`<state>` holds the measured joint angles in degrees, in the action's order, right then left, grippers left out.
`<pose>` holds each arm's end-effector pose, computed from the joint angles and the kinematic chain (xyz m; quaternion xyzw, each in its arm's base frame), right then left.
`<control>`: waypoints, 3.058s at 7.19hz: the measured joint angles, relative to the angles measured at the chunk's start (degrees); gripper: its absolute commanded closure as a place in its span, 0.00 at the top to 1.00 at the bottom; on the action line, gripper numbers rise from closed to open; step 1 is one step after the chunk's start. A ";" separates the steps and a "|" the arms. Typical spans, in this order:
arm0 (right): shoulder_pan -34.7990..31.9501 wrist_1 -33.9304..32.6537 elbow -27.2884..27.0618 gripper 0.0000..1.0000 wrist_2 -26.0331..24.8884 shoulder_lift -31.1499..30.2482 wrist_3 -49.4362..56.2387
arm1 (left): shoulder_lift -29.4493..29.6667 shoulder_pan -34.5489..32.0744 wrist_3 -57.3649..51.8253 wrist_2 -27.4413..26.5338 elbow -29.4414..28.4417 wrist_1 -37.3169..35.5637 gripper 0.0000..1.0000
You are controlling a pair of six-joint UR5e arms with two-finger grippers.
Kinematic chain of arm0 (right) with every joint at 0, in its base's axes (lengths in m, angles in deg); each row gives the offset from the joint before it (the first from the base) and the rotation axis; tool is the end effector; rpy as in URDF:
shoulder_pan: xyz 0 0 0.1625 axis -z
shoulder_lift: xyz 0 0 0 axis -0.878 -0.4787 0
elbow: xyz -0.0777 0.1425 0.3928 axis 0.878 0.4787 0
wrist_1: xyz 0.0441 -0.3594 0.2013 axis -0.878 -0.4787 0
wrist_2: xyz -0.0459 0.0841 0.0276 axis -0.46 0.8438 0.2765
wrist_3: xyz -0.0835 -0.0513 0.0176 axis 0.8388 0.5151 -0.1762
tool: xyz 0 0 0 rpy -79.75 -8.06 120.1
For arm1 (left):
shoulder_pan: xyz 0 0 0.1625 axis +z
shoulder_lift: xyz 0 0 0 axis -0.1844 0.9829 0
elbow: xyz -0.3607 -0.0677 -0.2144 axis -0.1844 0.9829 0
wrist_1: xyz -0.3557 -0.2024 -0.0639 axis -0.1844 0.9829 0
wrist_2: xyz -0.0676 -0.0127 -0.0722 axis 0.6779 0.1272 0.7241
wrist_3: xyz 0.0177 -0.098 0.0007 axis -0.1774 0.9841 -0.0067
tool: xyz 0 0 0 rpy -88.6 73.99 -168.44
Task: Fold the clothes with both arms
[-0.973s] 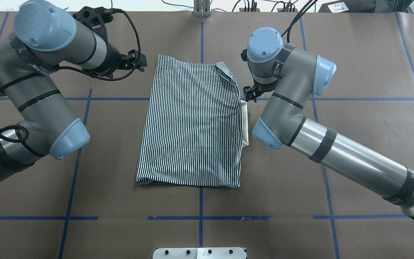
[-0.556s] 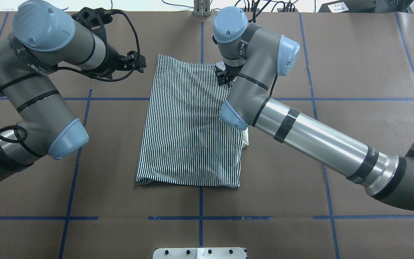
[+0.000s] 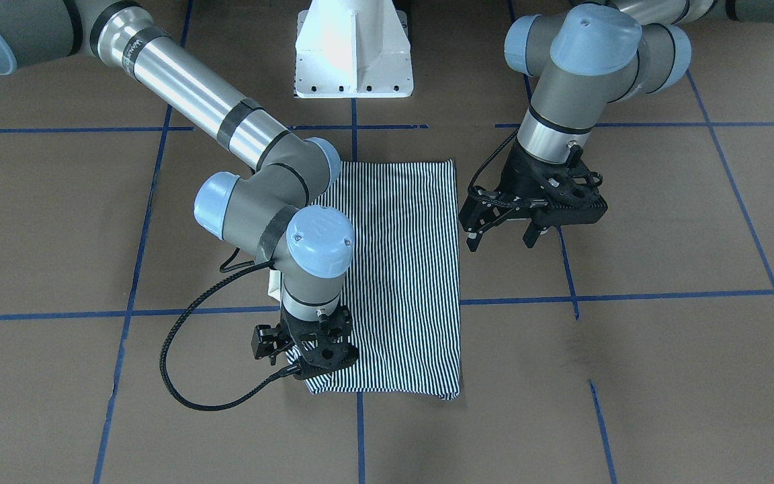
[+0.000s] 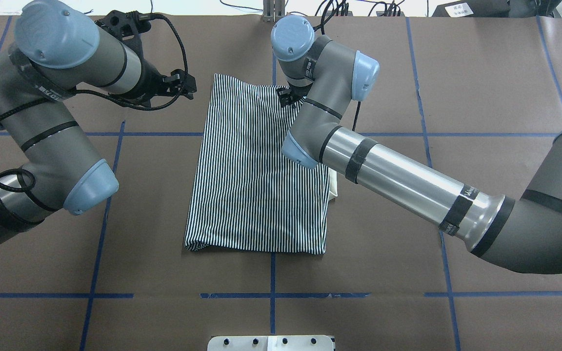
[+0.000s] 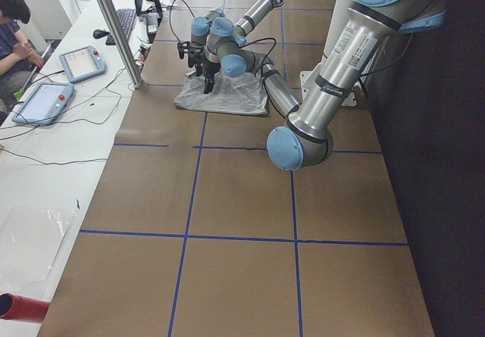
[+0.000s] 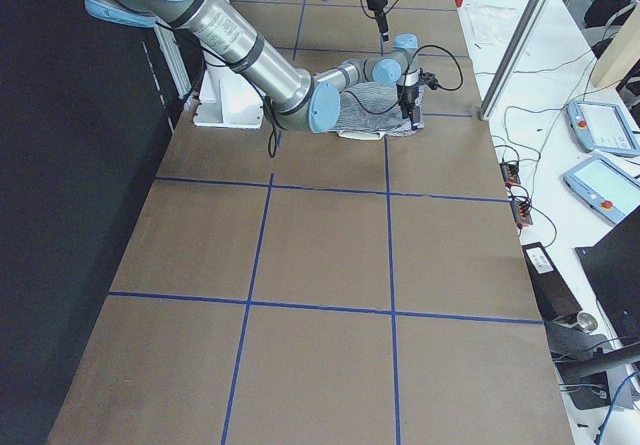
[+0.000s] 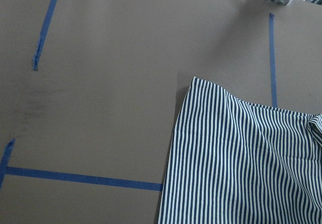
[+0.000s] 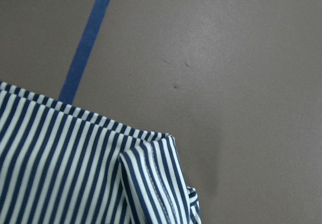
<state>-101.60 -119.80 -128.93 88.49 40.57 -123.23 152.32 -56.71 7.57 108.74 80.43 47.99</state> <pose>-0.5992 -0.6604 0.2454 0.1480 -0.2589 -0.0931 0.9499 0.3740 -0.5359 0.2277 0.1282 0.4546 -0.1277 0.8721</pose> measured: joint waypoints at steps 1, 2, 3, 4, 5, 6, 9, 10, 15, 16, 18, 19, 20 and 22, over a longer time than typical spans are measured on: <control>0.12 0.84 1.53 1.00 -0.59 0.70 -0.03 | -0.02 -0.11 -0.01 -0.01 -0.05 0.01 1.00; 0.16 1.11 2.21 1.00 -1.11 1.01 -0.02 | -0.03 -0.17 -0.01 -0.04 -0.13 0.04 1.00; 0.17 1.19 2.60 1.00 -1.66 1.07 0.02 | -0.03 -0.19 -0.01 -0.06 -0.21 0.07 1.00; 0.10 1.22 2.88 1.00 -2.11 0.98 0.08 | -0.02 -0.18 -0.01 -0.07 -0.24 0.09 1.00; -0.12 1.23 3.04 1.00 -2.50 0.70 0.27 | 0.02 -0.16 -0.01 -0.07 -0.26 0.10 1.00; -0.69 1.23 3.15 1.00 -2.79 0.21 0.88 | 0.04 -0.15 -0.01 -0.08 -0.27 0.10 1.00; -5.45 1.21 2.86 1.00 -2.34 -2.27 8.58 | 0.28 -0.15 0.04 -0.02 -0.22 0.01 1.00; -6.80 1.11 2.00 1.00 -1.08 -2.72 10.51 | 0.30 -0.15 0.07 0.00 -0.17 -0.01 1.00; -7.74 -11.80 -22.85 1.00 16.96 -10.00 1.59 | -6.23 0.97 7.47 6.25 6.56 0.60 1.00; -7.13 -12.82 -29.83 1.00 19.04 -14.14 -3.42 | -7.88 3.02 14.38 6.65 8.95 0.65 1.00; -4.40 -13.25 -41.83 1.00 20.39 -21.78 -14.35 | -8.93 14.09 30.66 -2.70 10.49 0.28 0.99; -3.29 -13.25 -45.04 1.00 20.54 -23.61 -18.24 | -9.39 19.81 37.08 -8.50 10.32 -0.55 0.97; -2.40 -13.21 -46.62 1.00 20.52 -24.51 -20.77 | -9.99 23.78 41.79 -12.60 10.07 -2.07 0.97; -1.32 -12.68 -47.38 1.00 20.28 -25.13 -22.55 | -11.31 26.95 45.43 -16.06 9.44 -4.16 0.94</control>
<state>-102.91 -132.48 -176.30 108.77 15.43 -145.78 141.01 -29.76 53.00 92.68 89.86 43.83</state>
